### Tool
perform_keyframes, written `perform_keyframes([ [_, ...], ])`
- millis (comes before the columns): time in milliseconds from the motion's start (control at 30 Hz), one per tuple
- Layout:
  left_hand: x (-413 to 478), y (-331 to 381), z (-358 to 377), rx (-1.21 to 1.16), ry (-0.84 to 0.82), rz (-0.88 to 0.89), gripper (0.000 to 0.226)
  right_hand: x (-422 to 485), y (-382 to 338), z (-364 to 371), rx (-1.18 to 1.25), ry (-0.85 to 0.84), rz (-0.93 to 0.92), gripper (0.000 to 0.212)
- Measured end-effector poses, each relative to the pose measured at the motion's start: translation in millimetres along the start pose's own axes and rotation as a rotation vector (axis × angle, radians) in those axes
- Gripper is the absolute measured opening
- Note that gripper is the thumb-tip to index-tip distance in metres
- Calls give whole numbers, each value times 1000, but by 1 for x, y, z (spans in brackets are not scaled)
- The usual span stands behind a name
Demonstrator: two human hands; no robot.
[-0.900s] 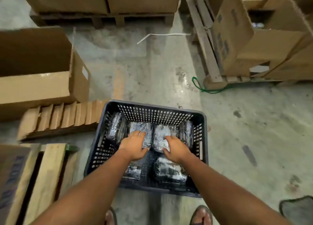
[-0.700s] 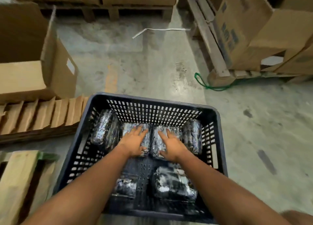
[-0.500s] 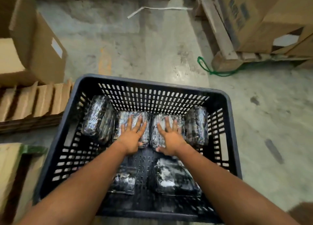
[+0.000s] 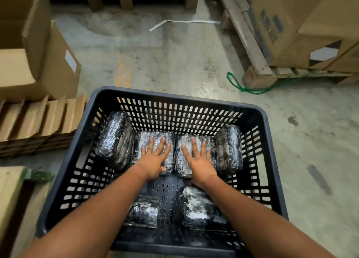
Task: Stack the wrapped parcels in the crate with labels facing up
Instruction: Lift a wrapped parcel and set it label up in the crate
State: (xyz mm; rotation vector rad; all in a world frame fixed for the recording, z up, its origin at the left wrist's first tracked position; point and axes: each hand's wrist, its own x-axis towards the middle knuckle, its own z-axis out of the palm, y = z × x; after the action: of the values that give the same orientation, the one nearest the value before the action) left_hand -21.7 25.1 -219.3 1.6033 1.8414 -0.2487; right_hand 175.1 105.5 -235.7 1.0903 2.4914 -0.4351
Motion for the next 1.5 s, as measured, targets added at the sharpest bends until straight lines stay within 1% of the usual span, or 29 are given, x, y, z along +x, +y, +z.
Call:
perform_keyframes([
  [133, -2, 0, -2, -19, 29, 1, 99, -8, 4, -12, 3, -30, -42, 116],
  [233, -3, -2, -3, -54, 49, 7, 100, -15, 6, -34, 92, -52, -81, 108],
  [333, -4, -2, -5, -84, 76, 16, 99, -23, 8, -62, 169, 59, -174, 98],
  [433, -5, -2, -14, -176, 98, 37, 91, -28, 19, -88, 395, 157, -172, 94],
  [533, -6, 6, -26, -374, 148, 41, 76, -30, 32, -108, 743, 268, -123, 91],
  [600, -7, 13, -34, -528, 179, 74, 72, -31, 37, -118, 916, 333, -89, 84],
  [700, -10, 17, -42, -797, 209, 116, 78, -35, 37, -125, 1088, 375, -24, 76],
  [767, -13, 16, -41, -882, 184, 130, 86, -41, 39, -123, 1220, 353, 26, 74],
  [867, -19, 20, -38, -1021, 145, 142, 114, -47, 38, -115, 1422, 306, 80, 70],
  [933, -20, 24, -45, -1160, 191, 137, 126, -47, 34, -113, 1458, 292, 78, 66],
  [1033, -21, 24, -55, -1282, 236, 115, 125, -46, 31, -119, 1465, 259, 62, 62],
  [1100, -27, 26, -57, -1294, 265, 139, 117, -49, 33, -124, 1468, 240, 69, 59],
  [1133, -31, 27, -59, -1255, 315, 156, 108, -51, 35, -128, 1470, 221, 70, 56],
  [1200, -36, 28, -67, -1158, 409, 162, 82, -56, 41, -137, 1467, 145, 54, 46],
  [1233, -37, 27, -71, -1154, 398, 168, 73, -57, 45, -142, 1452, 85, 46, 42],
  [1267, -39, 27, -74, -1182, 339, 182, 70, -60, 47, -147, 1426, 22, 45, 41],
  [1300, -40, 26, -78, -1212, 244, 199, 71, -62, 48, -153, 1396, -29, 51, 43],
  [1367, -46, 26, -84, -1244, 49, 240, 71, -66, 49, -162, 1350, -73, 58, 48],
  [1400, -48, 25, -85, -1251, 2, 257, 67, -67, 49, -166, 1338, -69, 52, 48],
  [1433, -50, 25, -83, -1264, -10, 262, 63, -69, 51, -168, 1335, -45, 43, 49],
  [1500, -54, 22, -77, -1325, 28, 237, 58, -70, 58, -172, 1336, 50, 47, 60],
])
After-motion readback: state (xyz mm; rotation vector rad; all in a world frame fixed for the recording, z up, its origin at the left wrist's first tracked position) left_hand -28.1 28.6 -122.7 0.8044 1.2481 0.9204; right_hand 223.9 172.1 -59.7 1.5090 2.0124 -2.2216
